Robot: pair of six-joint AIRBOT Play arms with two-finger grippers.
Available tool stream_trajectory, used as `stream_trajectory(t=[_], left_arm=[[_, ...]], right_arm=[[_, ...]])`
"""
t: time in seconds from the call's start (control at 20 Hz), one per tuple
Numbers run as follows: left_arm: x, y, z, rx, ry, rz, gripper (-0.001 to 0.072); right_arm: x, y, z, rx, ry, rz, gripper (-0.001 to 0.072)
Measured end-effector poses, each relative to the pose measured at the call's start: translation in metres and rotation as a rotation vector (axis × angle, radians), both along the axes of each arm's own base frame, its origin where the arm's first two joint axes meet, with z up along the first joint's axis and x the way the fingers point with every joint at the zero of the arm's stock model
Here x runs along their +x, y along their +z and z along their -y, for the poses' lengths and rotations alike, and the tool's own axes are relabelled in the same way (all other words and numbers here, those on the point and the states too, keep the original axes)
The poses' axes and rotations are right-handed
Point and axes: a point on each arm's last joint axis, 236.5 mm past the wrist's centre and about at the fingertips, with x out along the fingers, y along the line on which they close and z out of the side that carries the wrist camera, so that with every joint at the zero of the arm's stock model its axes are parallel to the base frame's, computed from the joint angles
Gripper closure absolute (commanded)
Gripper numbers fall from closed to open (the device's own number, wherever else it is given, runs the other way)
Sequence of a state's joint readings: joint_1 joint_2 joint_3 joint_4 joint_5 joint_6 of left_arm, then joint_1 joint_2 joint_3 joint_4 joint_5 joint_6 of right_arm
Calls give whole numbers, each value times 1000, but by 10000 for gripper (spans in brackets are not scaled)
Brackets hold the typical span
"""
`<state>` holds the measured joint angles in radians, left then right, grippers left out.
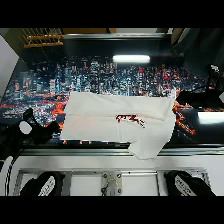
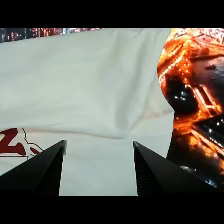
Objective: Fold the clothes and pants, and hang the long-sleeved shirts on hangers.
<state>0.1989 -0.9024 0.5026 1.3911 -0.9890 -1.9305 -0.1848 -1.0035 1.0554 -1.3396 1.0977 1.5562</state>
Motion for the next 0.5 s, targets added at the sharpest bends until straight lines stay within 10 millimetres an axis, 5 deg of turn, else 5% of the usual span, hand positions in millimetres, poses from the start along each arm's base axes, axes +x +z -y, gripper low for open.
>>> stream_trajectory(t=[0.2, 0.5], left_arm=[[-17, -23, 13, -84, 96, -15, 204], [-8, -36, 29, -188, 173, -6, 204]], right_arm=[[-1, 4, -3, 14, 1, 10, 247], [-1, 5, -5, 21, 2, 14, 247]])
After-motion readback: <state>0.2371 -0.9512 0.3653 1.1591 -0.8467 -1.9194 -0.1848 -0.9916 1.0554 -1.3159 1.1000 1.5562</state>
